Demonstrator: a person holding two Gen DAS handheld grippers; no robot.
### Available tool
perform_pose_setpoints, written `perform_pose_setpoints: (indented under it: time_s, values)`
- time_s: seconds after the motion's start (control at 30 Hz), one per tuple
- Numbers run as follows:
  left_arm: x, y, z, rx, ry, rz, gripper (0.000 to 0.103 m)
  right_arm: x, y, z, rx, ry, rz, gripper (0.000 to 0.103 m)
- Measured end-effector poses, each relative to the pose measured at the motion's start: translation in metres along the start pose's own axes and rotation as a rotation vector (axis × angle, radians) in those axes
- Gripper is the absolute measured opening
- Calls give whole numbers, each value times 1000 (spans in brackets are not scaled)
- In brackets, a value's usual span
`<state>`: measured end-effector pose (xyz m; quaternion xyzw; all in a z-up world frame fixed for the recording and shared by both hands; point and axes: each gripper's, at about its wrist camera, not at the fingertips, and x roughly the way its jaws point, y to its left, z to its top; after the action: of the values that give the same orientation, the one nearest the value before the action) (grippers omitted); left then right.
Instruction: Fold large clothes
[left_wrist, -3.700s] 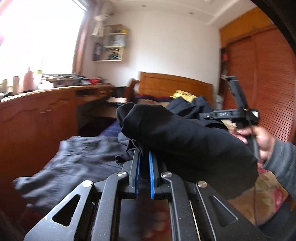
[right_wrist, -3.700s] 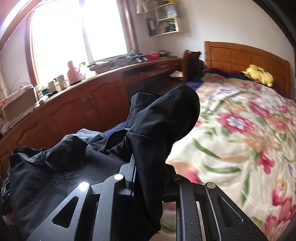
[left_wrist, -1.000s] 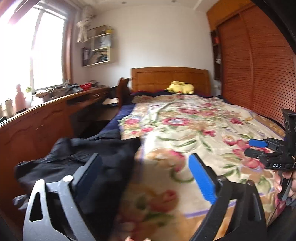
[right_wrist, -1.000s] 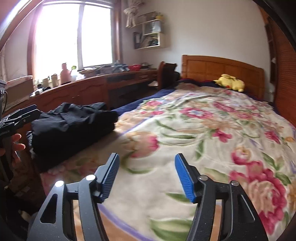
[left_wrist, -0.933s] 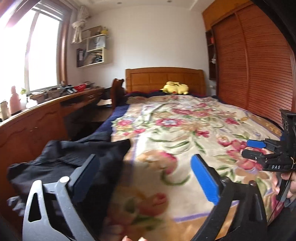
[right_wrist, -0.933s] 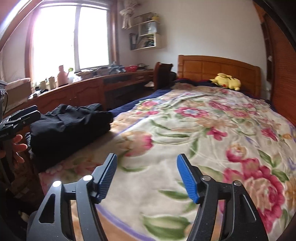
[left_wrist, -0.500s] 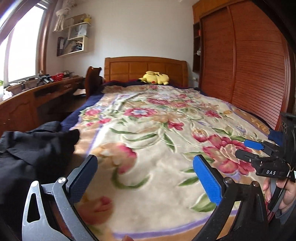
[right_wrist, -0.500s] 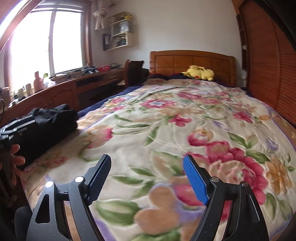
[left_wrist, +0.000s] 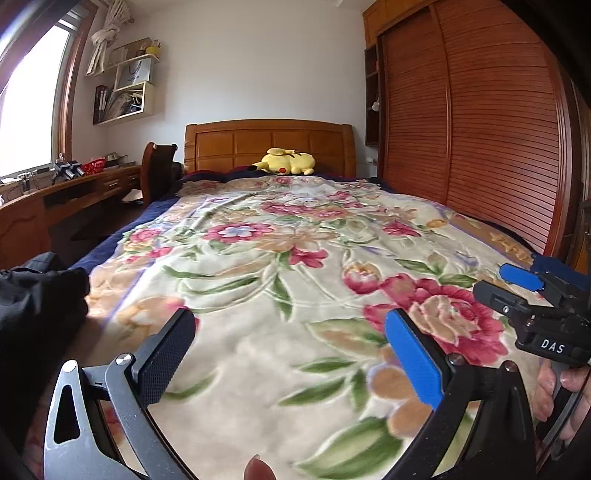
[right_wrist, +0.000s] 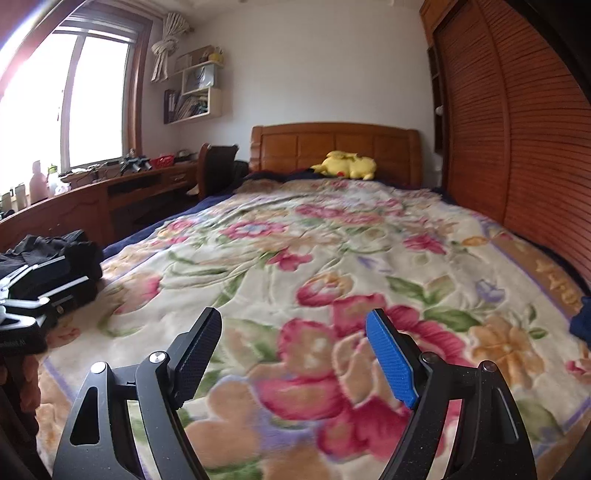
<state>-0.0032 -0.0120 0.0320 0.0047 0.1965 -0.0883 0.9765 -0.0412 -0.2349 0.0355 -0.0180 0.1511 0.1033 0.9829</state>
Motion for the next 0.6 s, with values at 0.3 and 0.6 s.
perform_pose_setpoints:
  time_s: [0.3, 0.6]
  values:
    - [4, -13, -13, 14, -7, 6, 103, -14, -10, -17, 31, -49, -63, 82]
    - [3, -15, -18, 31, -3, 45, 103, -2, -8, -17, 35, -69, -82, 82]
